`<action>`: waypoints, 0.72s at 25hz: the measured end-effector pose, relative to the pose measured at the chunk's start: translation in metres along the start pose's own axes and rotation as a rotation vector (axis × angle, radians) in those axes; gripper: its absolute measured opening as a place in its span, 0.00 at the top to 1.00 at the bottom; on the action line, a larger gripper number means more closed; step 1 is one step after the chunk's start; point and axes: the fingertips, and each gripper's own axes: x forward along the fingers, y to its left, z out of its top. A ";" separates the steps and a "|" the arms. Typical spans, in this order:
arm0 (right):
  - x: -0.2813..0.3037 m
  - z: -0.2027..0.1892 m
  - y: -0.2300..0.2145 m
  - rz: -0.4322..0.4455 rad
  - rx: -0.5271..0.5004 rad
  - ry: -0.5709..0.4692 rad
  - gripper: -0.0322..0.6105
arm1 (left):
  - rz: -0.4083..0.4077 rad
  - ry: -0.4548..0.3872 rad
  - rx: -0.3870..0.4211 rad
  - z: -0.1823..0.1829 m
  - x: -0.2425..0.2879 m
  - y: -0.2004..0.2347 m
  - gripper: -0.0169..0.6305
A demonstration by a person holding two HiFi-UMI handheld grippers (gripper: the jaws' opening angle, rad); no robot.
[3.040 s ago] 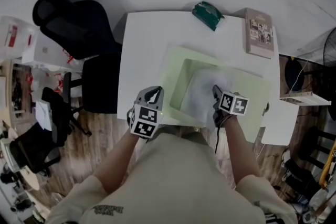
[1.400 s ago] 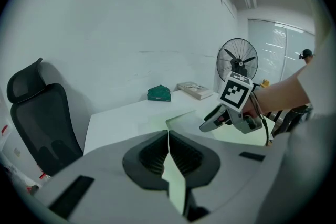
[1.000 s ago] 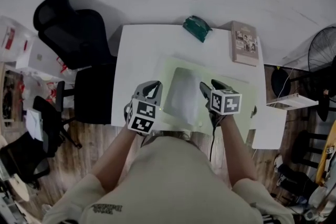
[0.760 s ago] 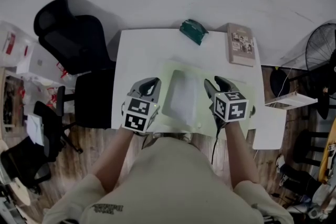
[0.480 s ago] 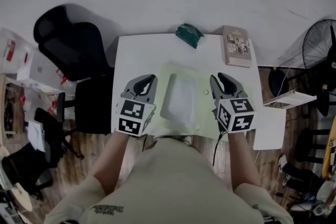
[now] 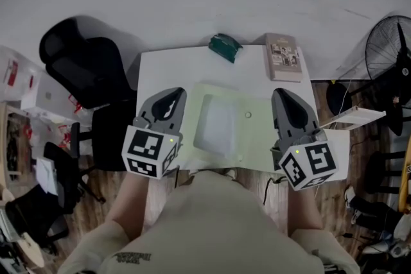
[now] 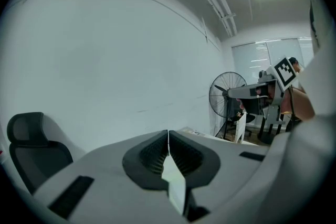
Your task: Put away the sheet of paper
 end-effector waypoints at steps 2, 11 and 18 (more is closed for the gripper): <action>-0.010 0.010 0.002 0.003 -0.009 -0.030 0.91 | -0.003 -0.023 0.027 0.012 -0.005 -0.004 0.94; -0.039 0.025 -0.001 -0.018 -0.036 -0.052 0.91 | -0.042 -0.074 0.079 0.030 -0.022 -0.025 0.94; -0.040 0.018 0.006 -0.005 -0.028 -0.032 0.91 | -0.046 -0.049 0.074 0.021 -0.025 -0.028 0.94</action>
